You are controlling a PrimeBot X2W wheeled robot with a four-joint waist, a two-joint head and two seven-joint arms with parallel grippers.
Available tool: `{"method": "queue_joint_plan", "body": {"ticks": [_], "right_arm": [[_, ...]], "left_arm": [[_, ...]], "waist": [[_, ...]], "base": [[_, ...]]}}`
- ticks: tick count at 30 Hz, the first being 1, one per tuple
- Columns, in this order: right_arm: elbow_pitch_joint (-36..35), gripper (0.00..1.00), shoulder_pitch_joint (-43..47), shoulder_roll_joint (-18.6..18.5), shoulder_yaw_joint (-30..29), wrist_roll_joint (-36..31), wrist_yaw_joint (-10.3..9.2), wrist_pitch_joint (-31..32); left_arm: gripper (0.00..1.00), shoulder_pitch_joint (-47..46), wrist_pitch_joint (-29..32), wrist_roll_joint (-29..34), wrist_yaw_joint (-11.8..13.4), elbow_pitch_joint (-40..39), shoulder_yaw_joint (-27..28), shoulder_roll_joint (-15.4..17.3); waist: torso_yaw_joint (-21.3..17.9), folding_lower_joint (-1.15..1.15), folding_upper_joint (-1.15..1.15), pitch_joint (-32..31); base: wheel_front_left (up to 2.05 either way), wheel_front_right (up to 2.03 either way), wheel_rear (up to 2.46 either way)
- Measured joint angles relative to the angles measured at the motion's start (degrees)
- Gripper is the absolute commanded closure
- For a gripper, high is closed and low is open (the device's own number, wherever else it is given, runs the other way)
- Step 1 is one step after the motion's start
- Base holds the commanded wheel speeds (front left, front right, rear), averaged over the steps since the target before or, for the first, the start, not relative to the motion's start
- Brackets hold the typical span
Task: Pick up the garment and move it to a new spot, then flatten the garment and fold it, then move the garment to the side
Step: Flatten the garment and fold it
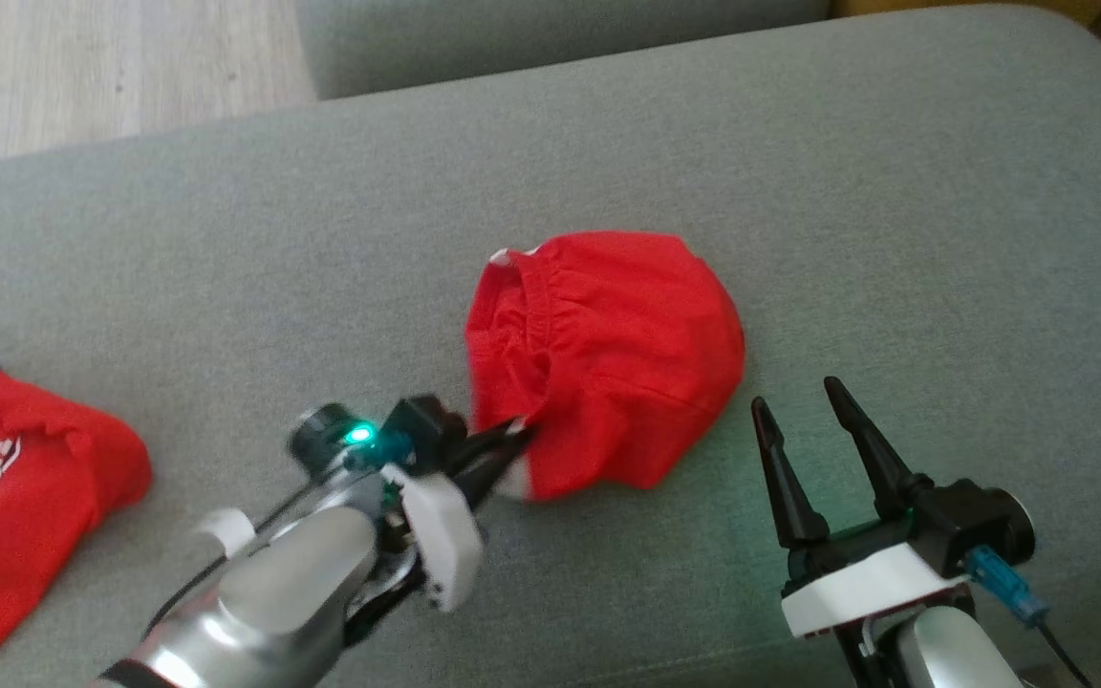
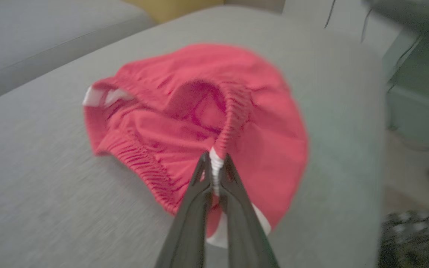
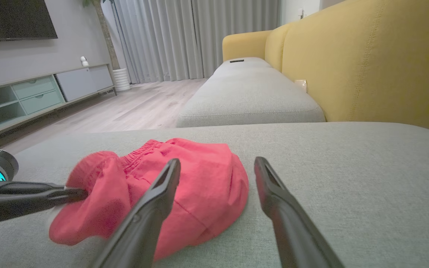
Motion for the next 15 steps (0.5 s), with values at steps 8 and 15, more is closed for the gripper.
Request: {"method": "queue_joint_plan", "body": {"ticks": [8,15], "right_arm": [[-0.27,0.00,0.08,-0.01,0.19,2.36,0.00,0.00],[-0.66,0.00,0.04,-0.02,0.52,4.53,0.00,0.00]], "left_arm": [[1.00,-11.99,6.00,-32.14,0.04,-19.86,-1.92,7.51],[1.00,-20.69,8.90,-47.01,2.47,-19.11,8.00,2.03]], "waist": [[-1.11,0.00,0.00,-1.51],[-3.49,0.00,0.00,-1.59]], "base": [[0.00,0.00,0.00],[0.00,0.00,0.00]]}}
